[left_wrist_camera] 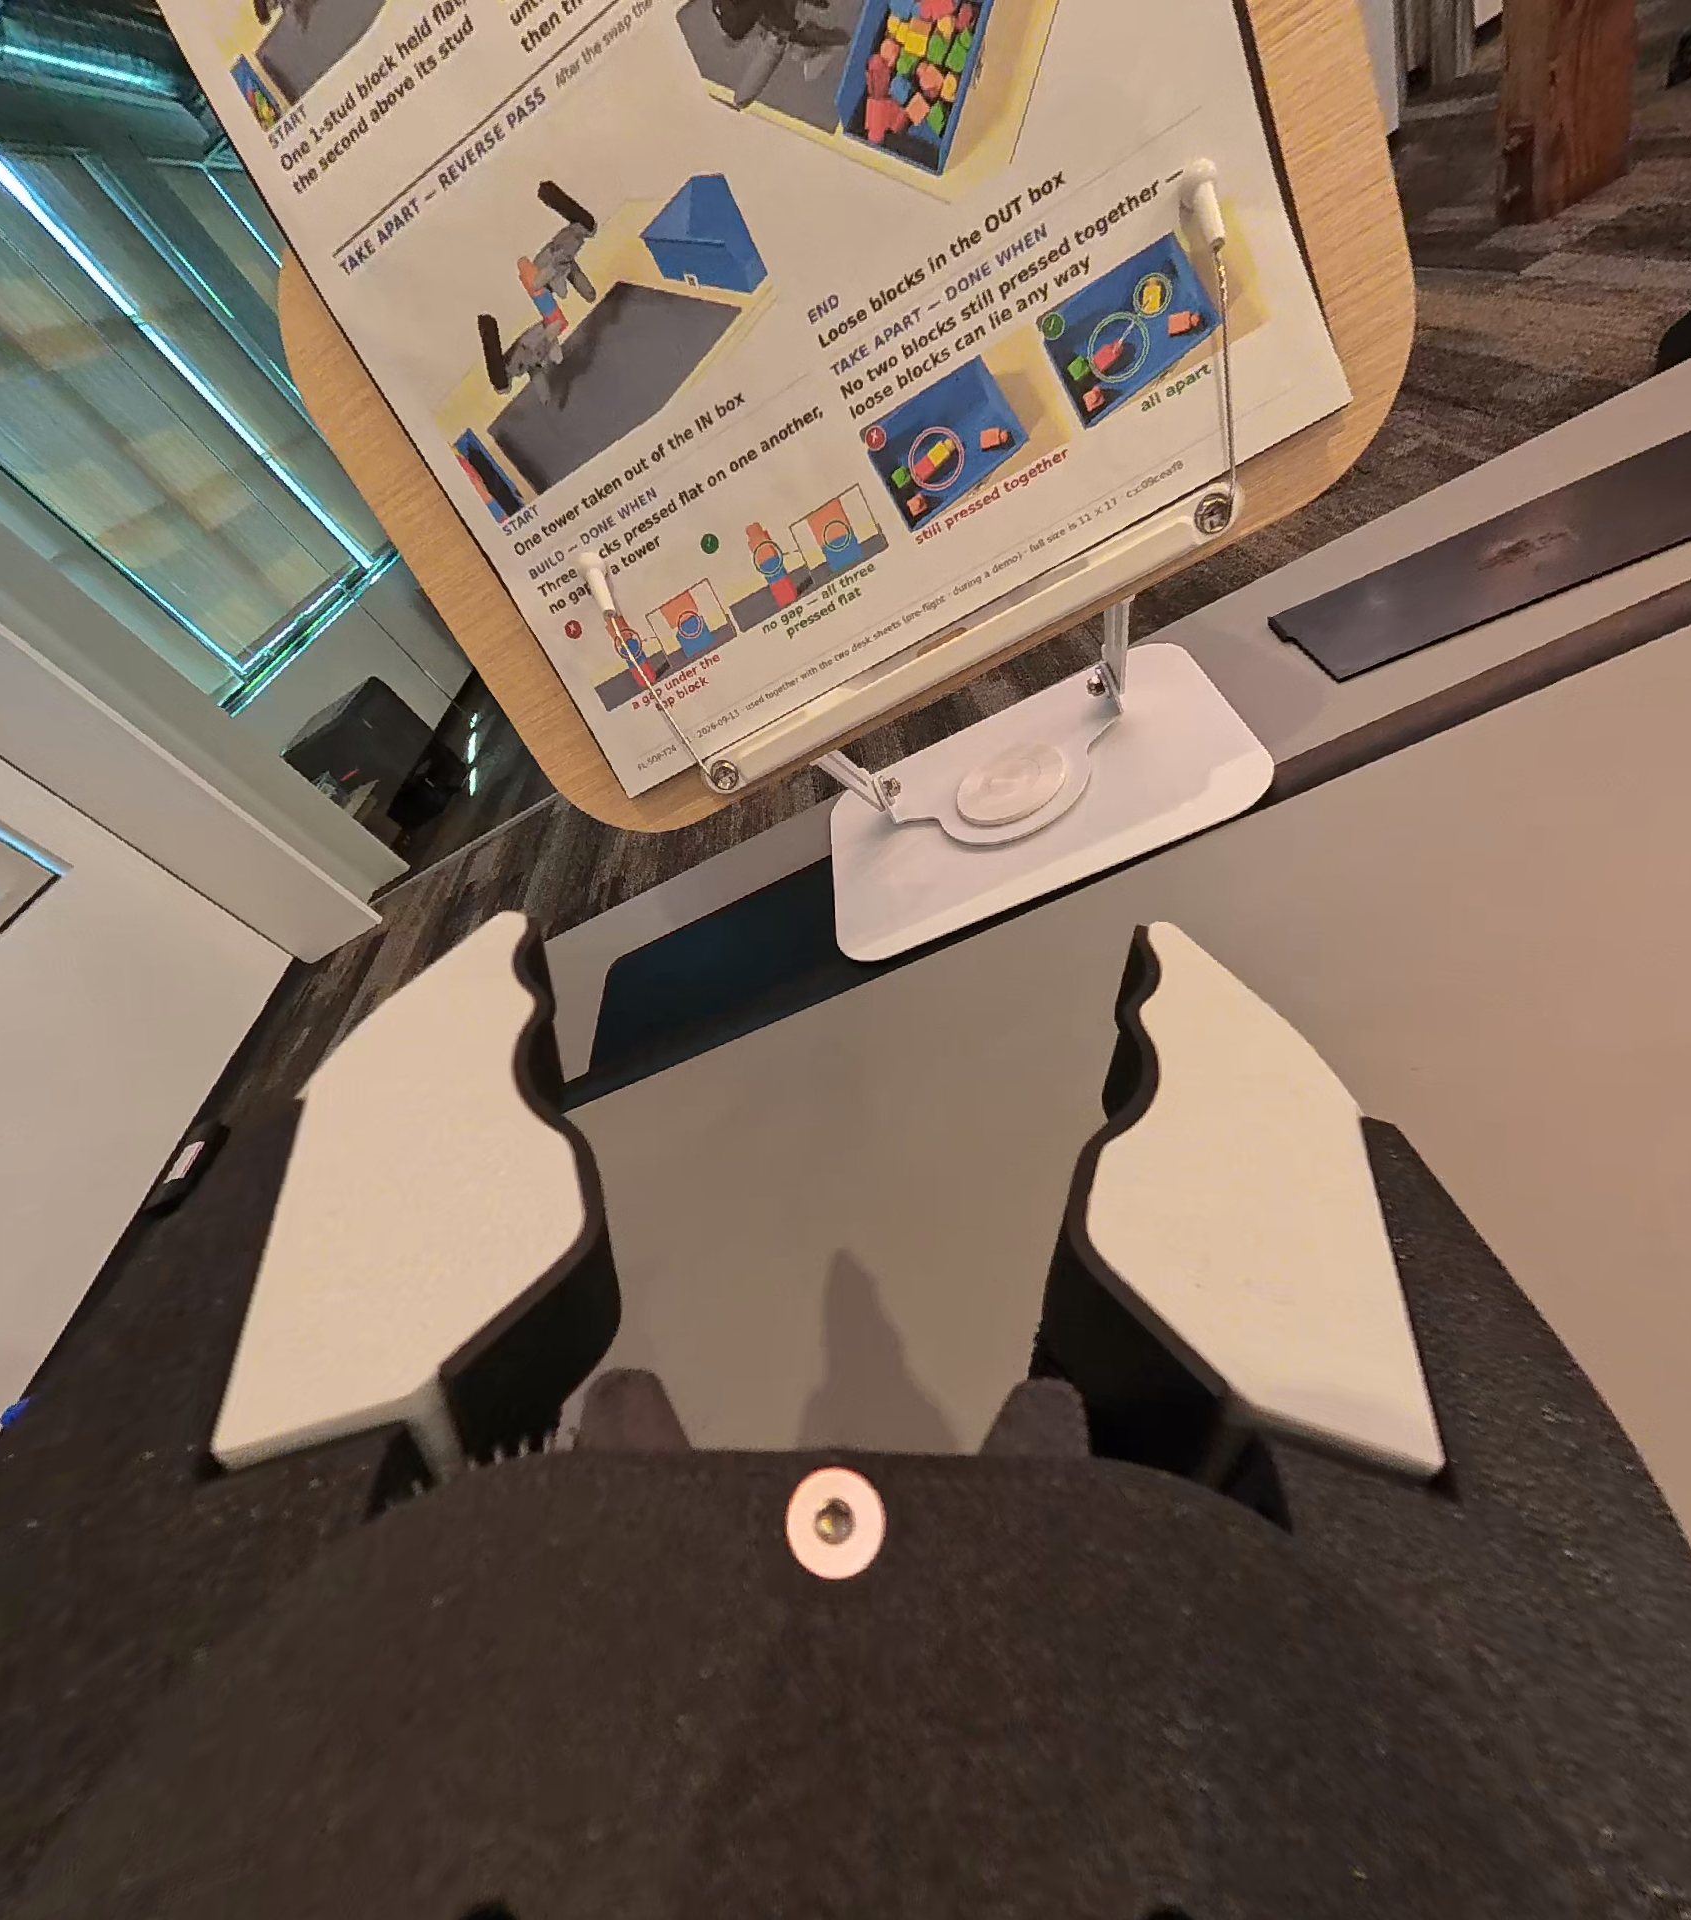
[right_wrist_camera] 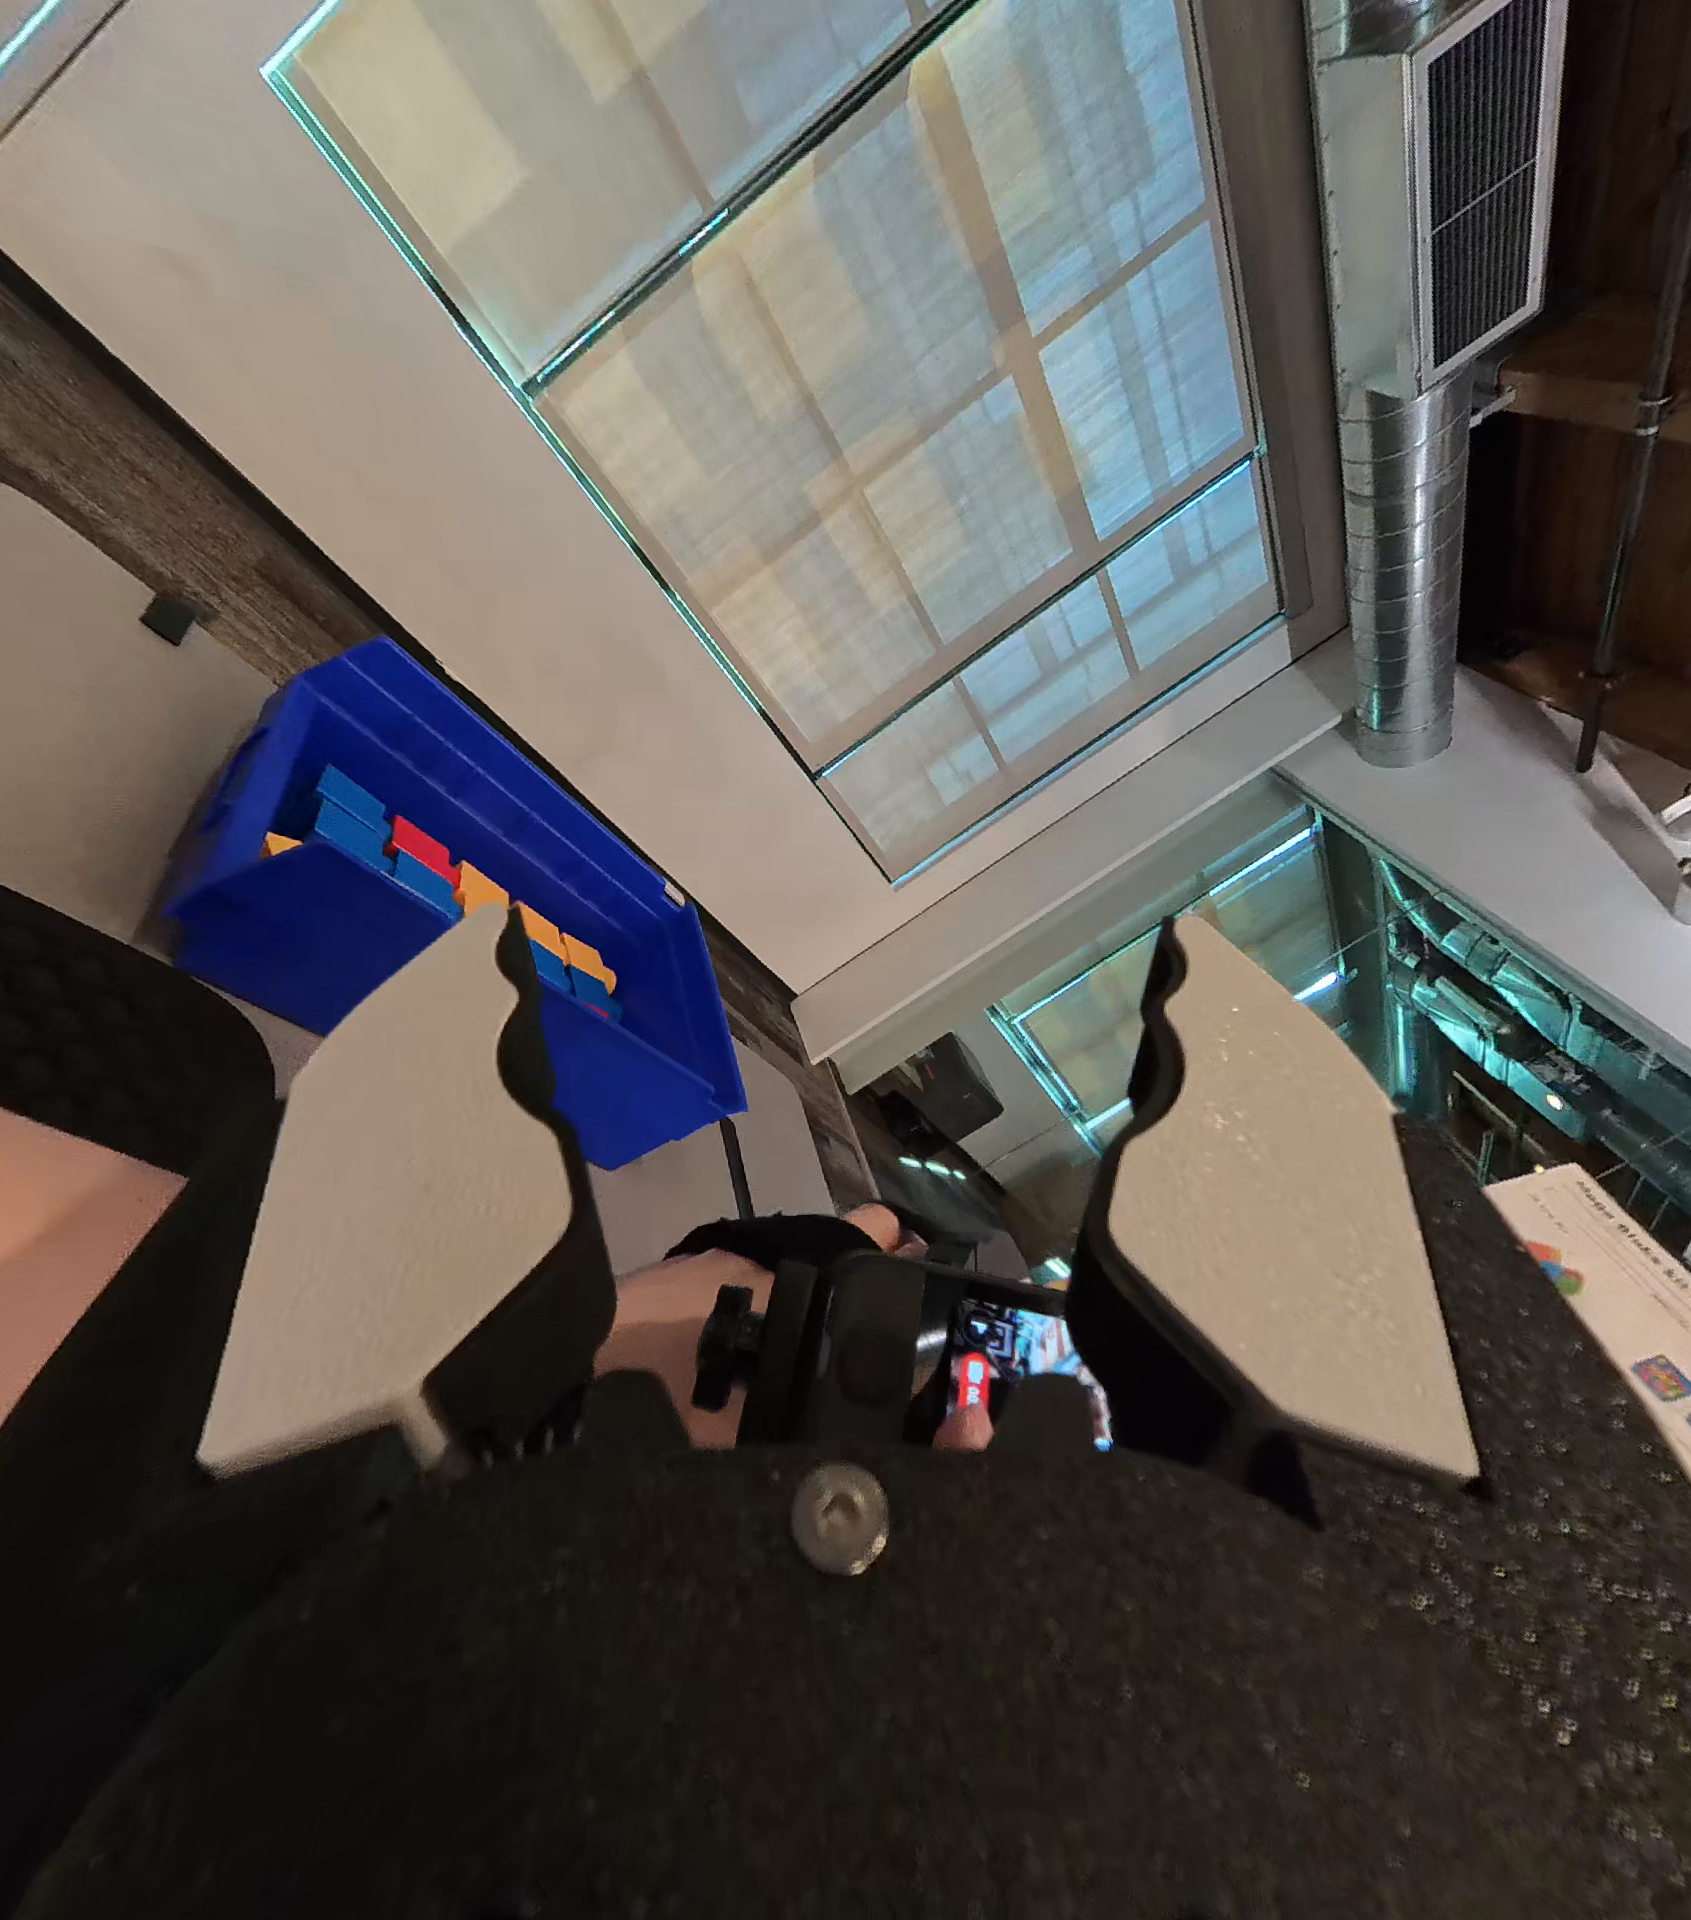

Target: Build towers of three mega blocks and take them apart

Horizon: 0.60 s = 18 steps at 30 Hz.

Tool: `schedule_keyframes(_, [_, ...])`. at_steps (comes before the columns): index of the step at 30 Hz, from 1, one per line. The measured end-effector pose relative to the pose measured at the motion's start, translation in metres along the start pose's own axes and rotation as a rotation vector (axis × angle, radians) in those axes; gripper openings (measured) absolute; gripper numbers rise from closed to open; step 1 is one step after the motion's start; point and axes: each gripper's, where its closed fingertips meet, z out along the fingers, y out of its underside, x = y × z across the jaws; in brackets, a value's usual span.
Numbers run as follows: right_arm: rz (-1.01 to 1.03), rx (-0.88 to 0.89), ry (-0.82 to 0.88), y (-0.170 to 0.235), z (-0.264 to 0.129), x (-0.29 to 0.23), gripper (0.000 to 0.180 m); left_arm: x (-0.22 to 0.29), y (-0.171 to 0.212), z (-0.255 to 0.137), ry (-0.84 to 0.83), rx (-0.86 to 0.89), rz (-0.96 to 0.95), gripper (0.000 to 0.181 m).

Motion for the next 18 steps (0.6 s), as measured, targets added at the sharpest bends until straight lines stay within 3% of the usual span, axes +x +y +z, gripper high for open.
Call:
schedule_keyframes(11, [-0.038,0.076,0.076,-0.039,-0.028,0.030,0.107,-0.002,-0.001,-0.002,0.023,0.010,-0.036,0.103])
schedule_keyframes(15, [0.032,0.054,0.197,-0.023,-0.055,0.076,0.107,-0.007,-0.005,-0.006,0.049,0.032,-0.088,0.104])
schedule_keyframes(18, [0.175,0.021,0.345,0.011,-0.091,0.125,0.106,-0.015,-0.012,-0.012,0.076,0.080,-0.150,0.105])
